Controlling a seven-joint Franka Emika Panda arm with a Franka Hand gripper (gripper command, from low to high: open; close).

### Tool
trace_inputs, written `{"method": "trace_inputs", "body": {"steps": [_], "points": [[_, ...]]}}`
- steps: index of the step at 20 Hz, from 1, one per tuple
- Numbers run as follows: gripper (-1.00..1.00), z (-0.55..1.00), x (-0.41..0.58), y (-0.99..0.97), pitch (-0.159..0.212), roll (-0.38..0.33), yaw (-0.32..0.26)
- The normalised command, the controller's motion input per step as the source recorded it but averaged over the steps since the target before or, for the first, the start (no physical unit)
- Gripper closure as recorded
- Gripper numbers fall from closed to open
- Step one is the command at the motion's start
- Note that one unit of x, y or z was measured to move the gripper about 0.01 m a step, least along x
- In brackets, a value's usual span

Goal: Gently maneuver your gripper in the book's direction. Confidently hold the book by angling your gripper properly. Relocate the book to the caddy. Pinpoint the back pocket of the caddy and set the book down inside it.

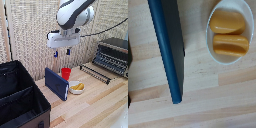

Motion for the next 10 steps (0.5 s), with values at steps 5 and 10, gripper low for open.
{"method": "trace_inputs", "body": {"steps": [5, 10], "points": [[-1.00, -0.25, 0.136, 0.48, 0.028, -0.078, 0.126], [-1.00, -0.27, 0.189, 0.39, 0.049, -0.050, 0.168]]}}
